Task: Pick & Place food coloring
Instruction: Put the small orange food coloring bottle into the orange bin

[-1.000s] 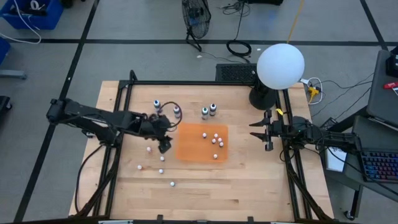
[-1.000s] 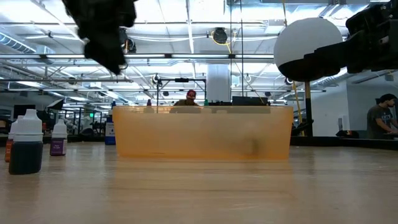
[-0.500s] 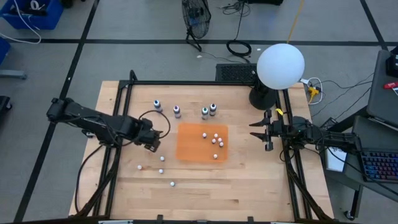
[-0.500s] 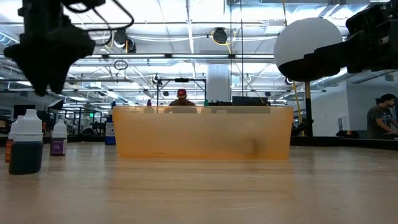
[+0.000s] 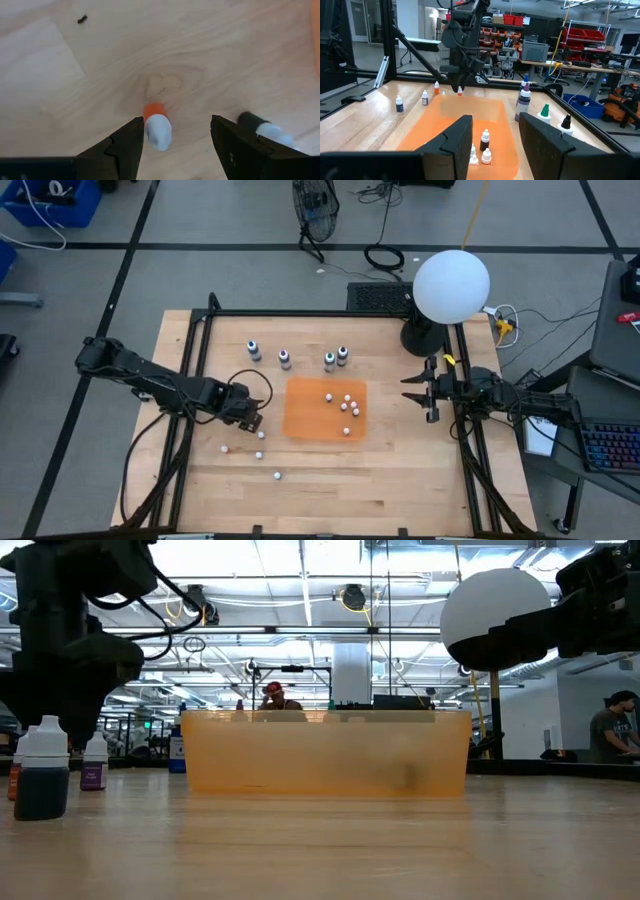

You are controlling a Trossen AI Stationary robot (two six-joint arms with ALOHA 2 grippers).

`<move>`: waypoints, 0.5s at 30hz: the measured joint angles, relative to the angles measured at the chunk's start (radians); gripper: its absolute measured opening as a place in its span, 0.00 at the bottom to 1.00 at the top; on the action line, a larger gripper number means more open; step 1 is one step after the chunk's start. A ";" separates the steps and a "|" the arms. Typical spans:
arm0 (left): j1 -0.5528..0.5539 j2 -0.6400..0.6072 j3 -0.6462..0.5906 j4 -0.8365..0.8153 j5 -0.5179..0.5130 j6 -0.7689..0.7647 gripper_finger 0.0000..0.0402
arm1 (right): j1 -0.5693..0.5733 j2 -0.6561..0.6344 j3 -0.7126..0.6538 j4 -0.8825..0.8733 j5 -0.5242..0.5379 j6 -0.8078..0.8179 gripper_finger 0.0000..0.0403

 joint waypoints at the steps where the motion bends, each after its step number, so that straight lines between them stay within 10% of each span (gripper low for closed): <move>1: -0.004 0.000 -0.007 0.013 -0.001 -0.006 0.57 | 0.000 0.000 0.000 0.000 0.000 0.000 0.37; 15: -0.023 0.000 -0.078 0.039 -0.010 -0.048 0.57 | 0.000 0.000 0.000 0.000 0.000 0.000 0.37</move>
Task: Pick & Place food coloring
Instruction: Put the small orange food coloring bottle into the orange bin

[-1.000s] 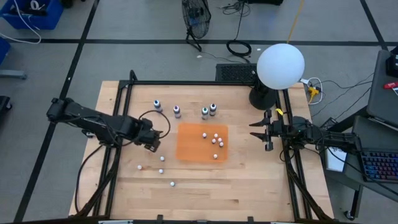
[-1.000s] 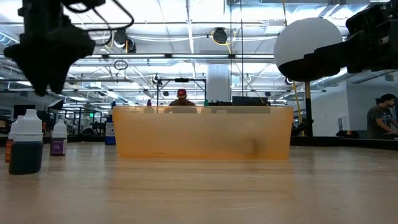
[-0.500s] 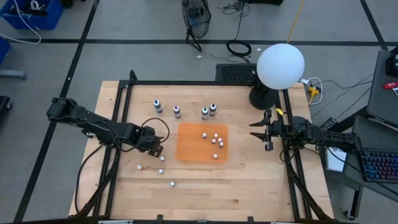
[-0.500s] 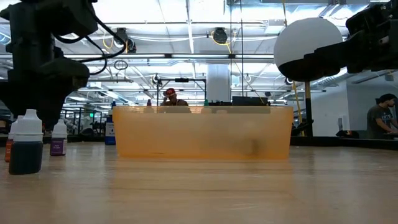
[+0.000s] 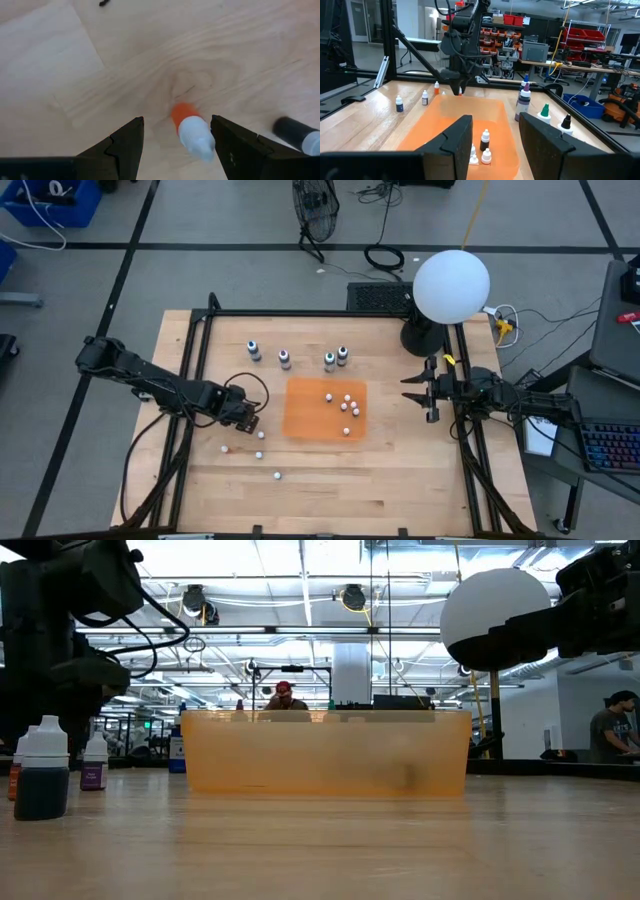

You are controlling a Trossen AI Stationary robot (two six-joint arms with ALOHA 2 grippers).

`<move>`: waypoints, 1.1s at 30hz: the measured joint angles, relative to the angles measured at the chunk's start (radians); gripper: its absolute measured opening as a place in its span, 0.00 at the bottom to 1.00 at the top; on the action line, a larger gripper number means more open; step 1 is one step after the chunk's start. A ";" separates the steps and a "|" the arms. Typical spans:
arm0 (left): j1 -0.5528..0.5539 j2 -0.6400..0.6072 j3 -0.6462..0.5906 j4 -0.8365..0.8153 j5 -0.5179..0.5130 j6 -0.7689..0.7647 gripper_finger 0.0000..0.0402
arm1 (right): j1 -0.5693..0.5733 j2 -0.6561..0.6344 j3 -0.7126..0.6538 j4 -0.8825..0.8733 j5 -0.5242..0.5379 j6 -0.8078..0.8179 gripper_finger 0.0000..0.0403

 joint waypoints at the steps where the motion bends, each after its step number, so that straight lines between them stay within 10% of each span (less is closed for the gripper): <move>1: 0.000 0.000 0.000 0.001 -0.004 0.003 0.57 | 0.000 0.000 0.000 0.000 0.000 0.000 0.37; 21: 0.001 0.000 0.018 0.007 0.005 0.063 0.56 | 0.000 0.000 0.000 0.000 0.000 0.000 0.37; 33: 0.001 0.000 0.020 0.009 -0.015 0.081 0.19 | 0.000 0.000 -0.001 0.000 0.000 0.000 0.38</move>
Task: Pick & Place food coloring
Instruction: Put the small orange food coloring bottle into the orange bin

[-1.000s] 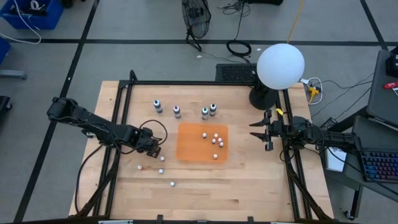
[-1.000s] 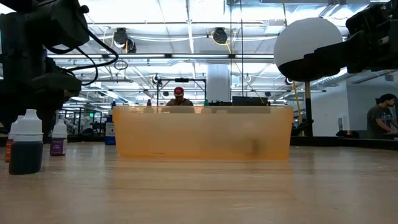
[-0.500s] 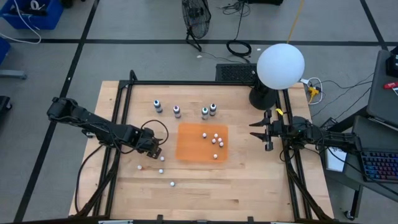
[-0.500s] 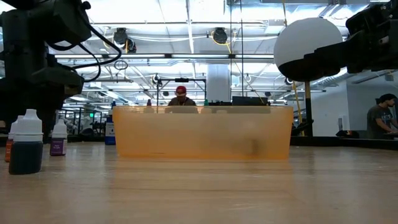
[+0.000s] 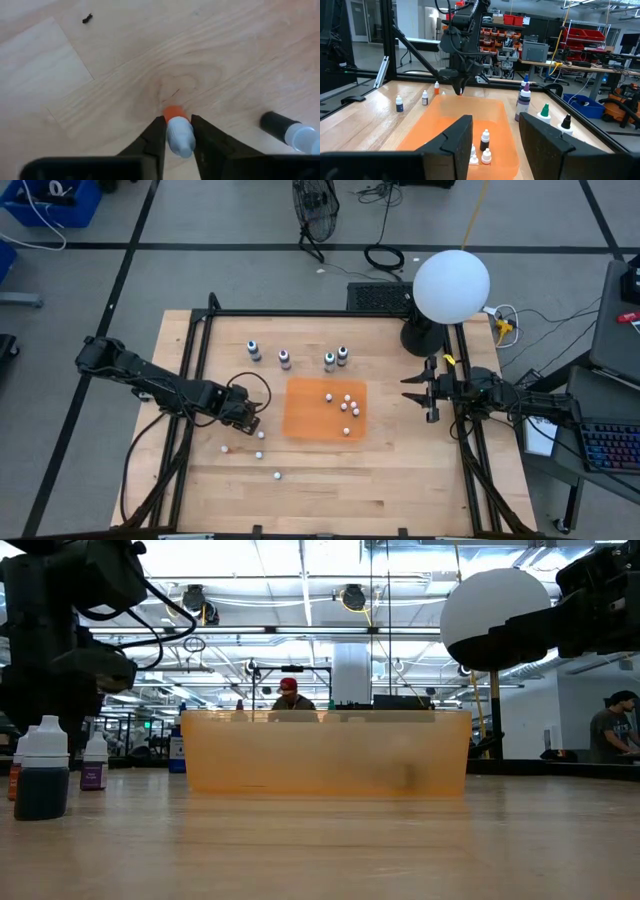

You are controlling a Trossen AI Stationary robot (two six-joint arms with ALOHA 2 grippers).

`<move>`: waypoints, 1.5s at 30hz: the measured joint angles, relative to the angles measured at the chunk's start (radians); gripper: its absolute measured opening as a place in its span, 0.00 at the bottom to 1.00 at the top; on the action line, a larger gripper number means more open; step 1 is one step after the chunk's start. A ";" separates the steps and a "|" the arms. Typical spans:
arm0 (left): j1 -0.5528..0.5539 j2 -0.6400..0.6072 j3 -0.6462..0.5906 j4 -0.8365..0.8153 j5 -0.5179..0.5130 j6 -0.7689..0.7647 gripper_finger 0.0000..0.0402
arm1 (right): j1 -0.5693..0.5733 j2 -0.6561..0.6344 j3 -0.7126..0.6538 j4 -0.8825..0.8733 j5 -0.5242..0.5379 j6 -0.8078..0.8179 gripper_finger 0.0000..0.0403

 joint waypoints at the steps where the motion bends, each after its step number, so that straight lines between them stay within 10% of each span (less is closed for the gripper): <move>1: 0.000 0.000 0.000 0.004 -0.003 0.014 0.17 | 0.000 0.000 0.000 0.000 0.000 0.000 0.38; 9: 0.021 0.000 0.111 -0.049 -0.031 0.155 0.17 | 0.000 0.000 0.000 0.000 0.000 0.000 0.37; 18: 0.085 0.034 0.573 -0.198 -0.188 0.508 0.17 | 0.000 0.000 0.000 0.000 0.000 0.000 0.37; 27: 0.164 0.439 0.977 -0.293 -0.150 0.909 0.17 | 0.000 0.000 0.000 0.000 0.000 0.000 0.37; 45: 0.224 0.807 0.983 -0.190 -0.018 1.024 0.17 | 0.000 0.000 0.001 0.000 0.000 0.000 0.38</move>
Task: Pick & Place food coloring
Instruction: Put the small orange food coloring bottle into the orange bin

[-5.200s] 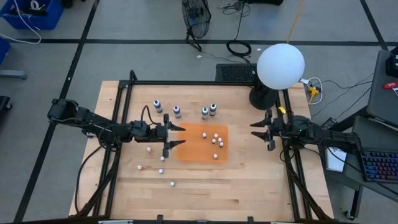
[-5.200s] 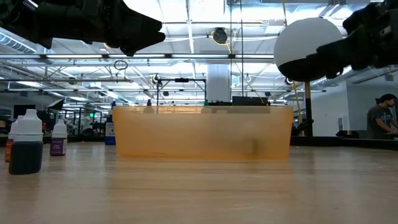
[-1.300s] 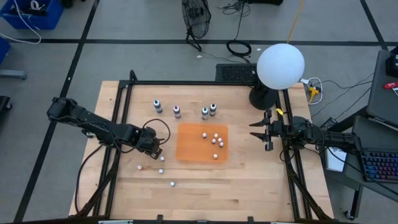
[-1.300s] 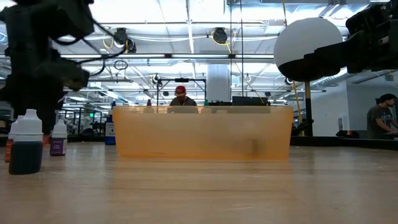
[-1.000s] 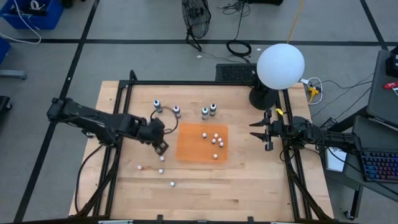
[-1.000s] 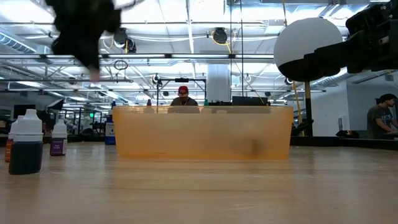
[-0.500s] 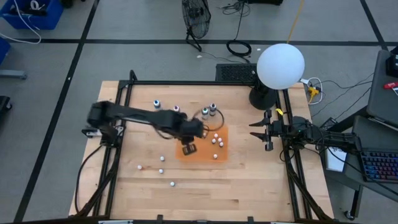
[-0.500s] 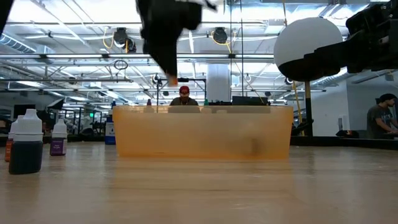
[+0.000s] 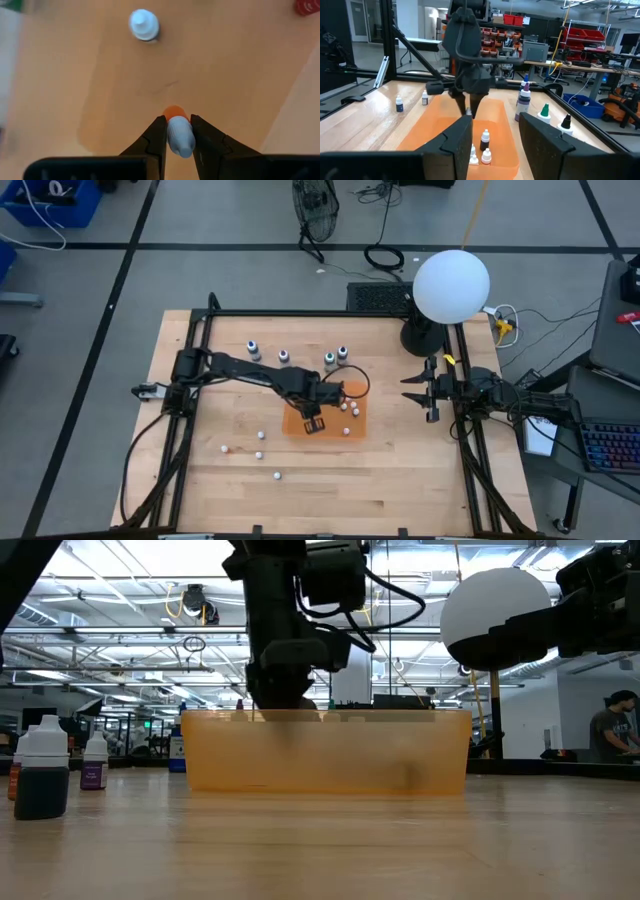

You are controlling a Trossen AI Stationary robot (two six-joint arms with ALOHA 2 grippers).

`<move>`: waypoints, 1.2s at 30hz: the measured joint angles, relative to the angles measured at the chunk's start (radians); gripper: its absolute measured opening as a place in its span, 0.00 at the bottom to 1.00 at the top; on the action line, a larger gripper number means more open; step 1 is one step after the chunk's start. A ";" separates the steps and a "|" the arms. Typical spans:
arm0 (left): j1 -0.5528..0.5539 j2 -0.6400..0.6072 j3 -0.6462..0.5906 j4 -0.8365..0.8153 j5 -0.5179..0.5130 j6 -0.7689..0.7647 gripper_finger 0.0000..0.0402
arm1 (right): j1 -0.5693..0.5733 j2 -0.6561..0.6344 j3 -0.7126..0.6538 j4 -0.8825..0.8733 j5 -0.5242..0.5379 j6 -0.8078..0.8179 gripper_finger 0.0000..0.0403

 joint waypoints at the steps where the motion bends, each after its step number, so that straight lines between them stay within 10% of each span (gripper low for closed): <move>1: 0.000 0.006 0.000 0.009 0.012 0.004 0.17 | 0.000 0.000 0.000 0.000 0.000 0.000 0.38; 27: -0.017 0.068 0.001 0.114 0.161 -0.012 0.17 | 0.000 0.000 0.000 0.000 0.000 0.000 0.37; 36: -0.013 0.042 -0.002 0.096 0.149 -0.037 0.53 | 0.000 0.000 0.000 0.000 0.000 0.000 0.38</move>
